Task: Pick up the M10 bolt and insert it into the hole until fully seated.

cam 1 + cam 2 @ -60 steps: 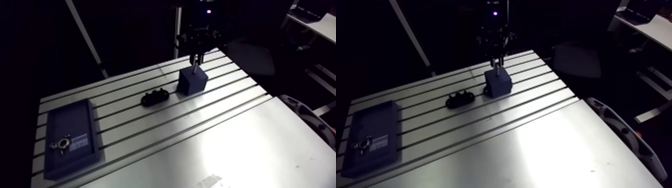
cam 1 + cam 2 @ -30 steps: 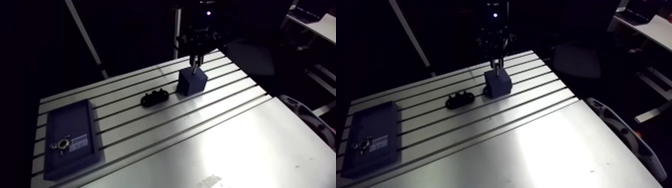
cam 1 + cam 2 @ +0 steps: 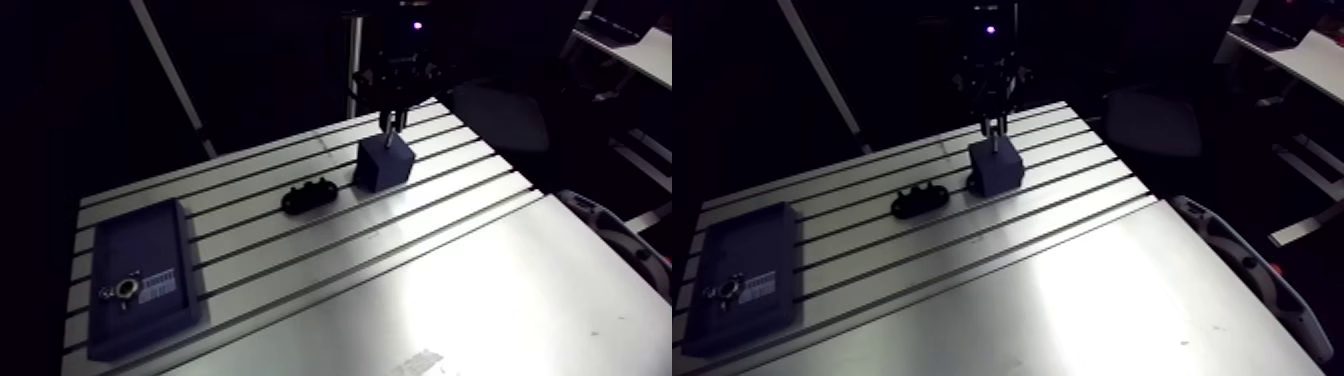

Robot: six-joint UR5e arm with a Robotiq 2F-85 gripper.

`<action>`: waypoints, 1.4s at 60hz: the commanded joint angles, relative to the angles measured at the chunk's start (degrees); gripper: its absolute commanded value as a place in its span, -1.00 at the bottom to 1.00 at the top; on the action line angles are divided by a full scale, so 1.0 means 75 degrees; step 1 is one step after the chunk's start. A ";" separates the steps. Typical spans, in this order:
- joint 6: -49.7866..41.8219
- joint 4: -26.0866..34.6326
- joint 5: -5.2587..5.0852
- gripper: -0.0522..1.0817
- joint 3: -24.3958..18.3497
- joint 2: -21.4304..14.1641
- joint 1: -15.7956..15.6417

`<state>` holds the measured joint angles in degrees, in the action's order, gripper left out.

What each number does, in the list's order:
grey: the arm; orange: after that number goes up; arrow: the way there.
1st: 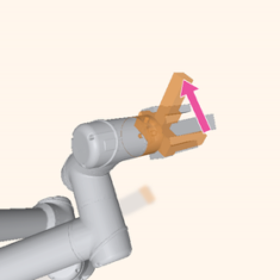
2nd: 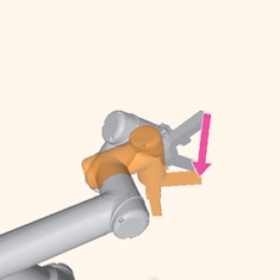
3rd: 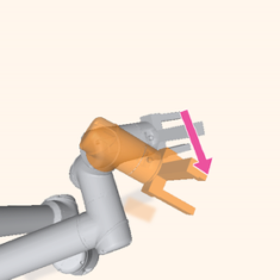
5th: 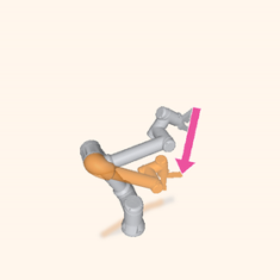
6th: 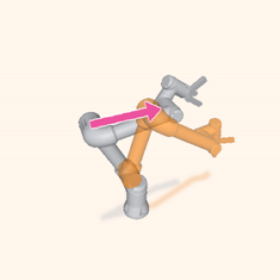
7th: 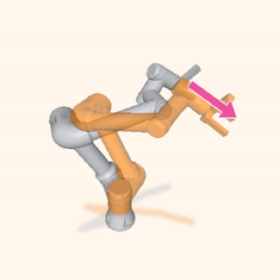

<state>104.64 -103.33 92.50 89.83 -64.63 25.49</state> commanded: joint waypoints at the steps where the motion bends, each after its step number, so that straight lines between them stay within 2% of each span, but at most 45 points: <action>1: 0.0000 0.0002 -0.0001 0.99 0.0003 -0.0001 0.0000; 78: 0.0000 -0.0022 0.0000 0.99 0.0134 0.0022 0.0012; 84: 0.0000 -0.0022 0.0000 0.93 0.0122 0.0022 0.0012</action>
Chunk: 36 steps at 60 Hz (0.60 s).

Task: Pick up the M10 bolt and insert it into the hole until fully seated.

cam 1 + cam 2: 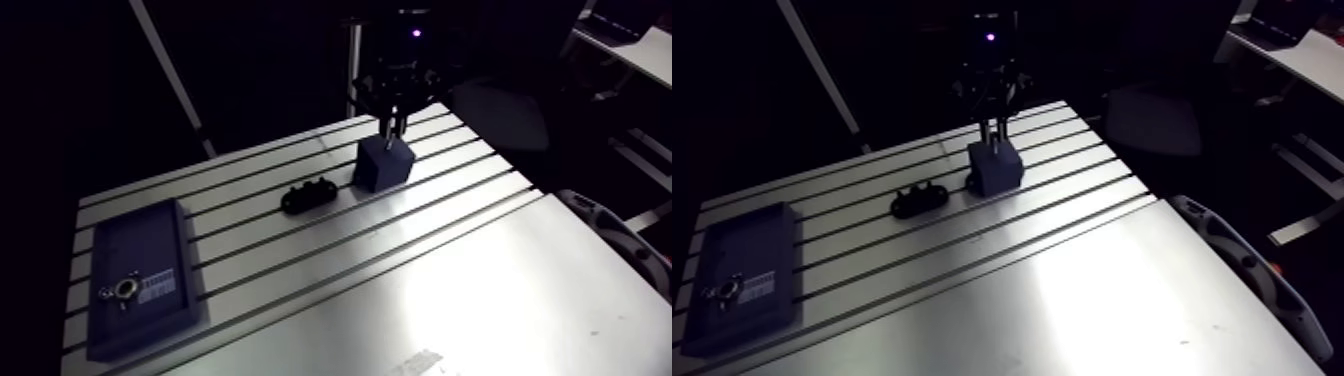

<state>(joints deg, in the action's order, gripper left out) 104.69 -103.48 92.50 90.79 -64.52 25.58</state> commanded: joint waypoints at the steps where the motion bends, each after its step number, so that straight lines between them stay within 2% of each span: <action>1: -0.0007 -0.0001 0.0000 0.90 -0.0006 0.0008 0.0000; 4: -0.0007 -0.0001 0.0000 0.84 -0.0006 0.0008 0.0000; 5: -0.0007 -0.0001 0.0000 0.66 -0.0016 0.0008 0.0000; 6: -0.0007 -0.0001 0.0010 0.34 -0.0018 0.0008 0.0000; 7: -0.0007 -0.0001 0.0010 0.34 -0.0018 0.0008 0.0000; 8: -0.0007 -0.0001 0.0012 -0.10 -0.0018 0.0008 0.0000; 9: -0.0007 -0.0001 0.0012 -0.10 -0.0018 0.0008 0.0000; 10: -0.0007 0.0009 0.0022 -0.50 -0.0018 0.0008 -0.0010; 11: -0.0007 0.0009 0.0022 -0.50 -0.0018 0.0008 -0.0010; 12: -0.0007 0.0010 0.0023 -0.84 -0.0018 0.0008 -0.0011; 16: -0.0017 0.0010 0.0024 -0.90 0.0003 0.0008 -0.0021; 30: -0.0009 -0.0011 0.0024 -0.90 -0.0018 -0.0003 -0.0023; 36: 0.0039 -0.0252 0.0024 -0.90 0.0005 -0.0015 -0.0023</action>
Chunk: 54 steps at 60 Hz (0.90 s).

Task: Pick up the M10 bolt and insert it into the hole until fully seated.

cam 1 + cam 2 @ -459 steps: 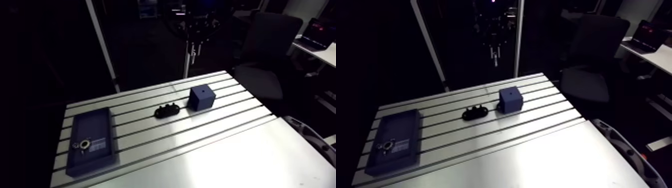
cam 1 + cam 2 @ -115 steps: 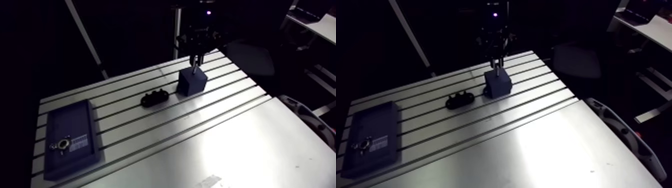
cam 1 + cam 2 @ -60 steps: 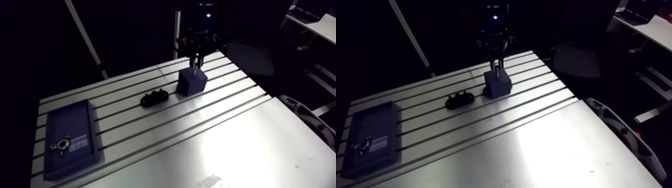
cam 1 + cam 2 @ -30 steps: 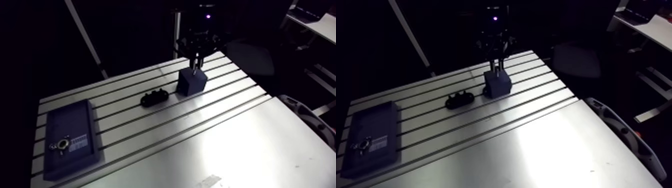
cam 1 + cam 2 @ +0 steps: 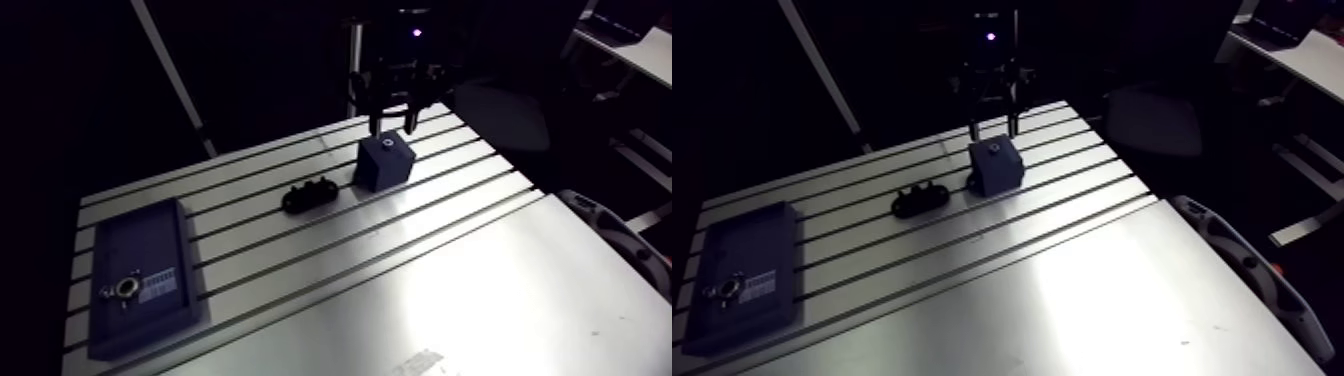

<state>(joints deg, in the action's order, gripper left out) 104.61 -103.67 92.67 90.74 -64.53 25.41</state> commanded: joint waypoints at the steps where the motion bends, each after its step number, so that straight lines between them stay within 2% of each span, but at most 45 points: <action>1: 0.0050 -0.0244 0.0001 -0.90 0.0012 -0.0014 0.0000; 21: 0.0050 -0.0235 -0.0012 -0.90 0.0088 -0.0179 -0.0043; 25: 0.0060 -0.0235 -0.0020 -0.90 0.0149 -0.0456 -0.0089; 27: 0.0072 -0.0193 -0.0032 -0.90 0.0196 -0.0774 -0.0137; 29: 0.0072 -0.0193 -0.0032 -0.90 0.0196 -0.0774 -0.0137; 35: 0.0085 -0.0121 -0.0046 -0.90 0.0243 -0.1239 -0.0260; 38: 0.0083 0.0271 -0.0046 -0.90 0.0237 -0.1747 -0.0373; 41: 0.0065 0.0489 -0.0076 -0.90 0.0215 -0.1878 -0.0405; 44: 0.0020 0.0796 -0.0062 -0.90 0.0160 -0.2085 -0.0696; 45: 0.0020 0.0796 -0.0062 -0.90 0.0160 -0.2085 -0.0696; 48: -0.0045 0.0940 -0.0057 -0.90 0.0068 -0.2166 -0.1122; 49: -0.0045 0.0940 -0.0057 -0.90 0.0068 -0.2166 -0.1122; 50: -0.0074 0.0978 -0.0057 -0.90 0.0031 -0.2181 -0.1334; 54: -0.0163 0.1121 -0.0057 -0.90 -0.0030 -0.2300 -0.1630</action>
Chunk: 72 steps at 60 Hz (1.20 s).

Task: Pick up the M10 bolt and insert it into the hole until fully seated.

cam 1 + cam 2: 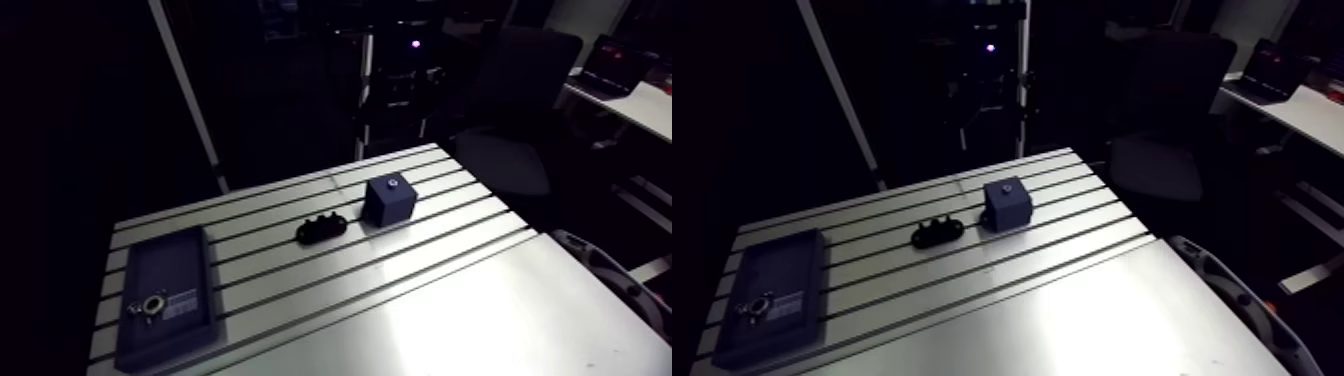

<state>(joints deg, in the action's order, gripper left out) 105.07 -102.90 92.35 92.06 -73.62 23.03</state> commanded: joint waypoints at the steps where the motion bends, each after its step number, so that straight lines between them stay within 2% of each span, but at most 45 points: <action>1: -0.0224 0.1019 -0.0014 -0.90 -0.0207 -0.1088 -0.1312; 14: -0.0568 0.1571 -0.0085 -0.90 -0.0271 -0.1509 -0.1639; 16: -0.0582 0.1653 -0.0134 -0.90 -0.0260 -0.1599 -0.1640; 17: -0.0604 0.1735 -0.0202 -0.90 -0.0248 -0.1693 -0.1650; 18: -0.0604 0.1735 -0.0202 -0.90 -0.0248 -0.1693 -0.1650; 19: -0.0608 0.1797 -0.0301 -0.90 -0.0247 -0.1776 -0.1672; 20: -0.0608 0.1797 -0.0301 -0.90 -0.0247 -0.1776 -0.1672; 21: -0.0608 0.1856 -0.0396 -0.90 -0.0266 -0.1829 -0.1675; 22: -0.0608 0.1856 -0.0396 -0.90 -0.0266 -0.1829 -0.1675; 23: -0.0608 0.1905 -0.0470 -0.90 -0.0279 -0.1847 -0.1686; 26: -0.0608 0.1968 -0.0504 -0.90 -0.0336 -0.1871 -0.1687; 35: -0.0608 0.2085 -0.0460 -0.90 -0.0568 -0.1875 -0.1711; 47: -0.0608 0.2066 -0.0428 -0.90 -0.0586 -0.1815 -0.1756; 72: -0.0608 0.2099 -0.0436 -0.90 -0.0668 -0.1791 -0.1851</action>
<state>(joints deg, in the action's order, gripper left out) 100.58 -87.57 89.13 87.21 -86.97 9.55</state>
